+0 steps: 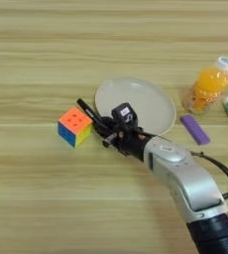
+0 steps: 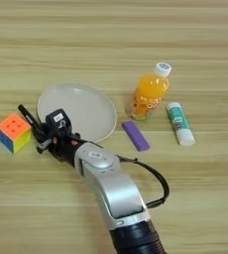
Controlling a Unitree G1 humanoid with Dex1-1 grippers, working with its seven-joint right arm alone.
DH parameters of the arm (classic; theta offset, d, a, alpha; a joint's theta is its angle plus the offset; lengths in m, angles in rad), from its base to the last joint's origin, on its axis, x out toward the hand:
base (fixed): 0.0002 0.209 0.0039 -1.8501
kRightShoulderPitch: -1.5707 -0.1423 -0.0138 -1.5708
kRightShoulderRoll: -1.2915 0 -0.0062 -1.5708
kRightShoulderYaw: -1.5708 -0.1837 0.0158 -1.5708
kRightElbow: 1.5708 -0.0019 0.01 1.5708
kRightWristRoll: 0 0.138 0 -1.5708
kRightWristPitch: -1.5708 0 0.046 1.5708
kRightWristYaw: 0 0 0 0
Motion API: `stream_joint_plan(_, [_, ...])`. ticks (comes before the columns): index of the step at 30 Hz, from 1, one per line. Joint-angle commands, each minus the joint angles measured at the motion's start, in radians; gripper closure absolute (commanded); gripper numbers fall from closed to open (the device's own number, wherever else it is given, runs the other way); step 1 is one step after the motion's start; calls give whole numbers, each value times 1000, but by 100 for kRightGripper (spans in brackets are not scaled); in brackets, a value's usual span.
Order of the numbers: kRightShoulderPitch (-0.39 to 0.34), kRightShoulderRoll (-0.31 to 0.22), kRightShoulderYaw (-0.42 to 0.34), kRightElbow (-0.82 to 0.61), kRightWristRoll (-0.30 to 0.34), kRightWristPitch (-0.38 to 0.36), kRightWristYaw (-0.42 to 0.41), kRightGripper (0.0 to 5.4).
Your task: Move the objects on the table
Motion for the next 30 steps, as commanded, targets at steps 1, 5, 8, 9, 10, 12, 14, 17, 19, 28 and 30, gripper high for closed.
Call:
stream_joint_plan(1, [-57,-3,1,-14,-11,-32,-4,442])
stream_joint_plan(5, [-53,6,21,-14,-11,-31,3,442])
stream_joint_plan(8, [-51,11,37,-12,-16,-32,8,442])
stream_joint_plan(9, [-51,12,40,-9,-20,-33,7,442])
stream_joint_plan(10, [-54,12,40,-1,-21,-33,7,442])
stream_joint_plan(12, [-60,12,39,19,-31,-39,2,442])
stream_joint_plan(14, [-65,10,42,38,-42,-46,-2,442])
stream_joint_plan(17, [-69,10,47,57,-60,-55,-3,442])
stream_joint_plan(19, [-70,9,50,67,-68,-59,-1,442])
stream_joint_plan(28, [-75,7,53,95,-103,-84,-4,442])
stream_joint_plan(30, [-74,8,51,93,-107,-87,-4,397])
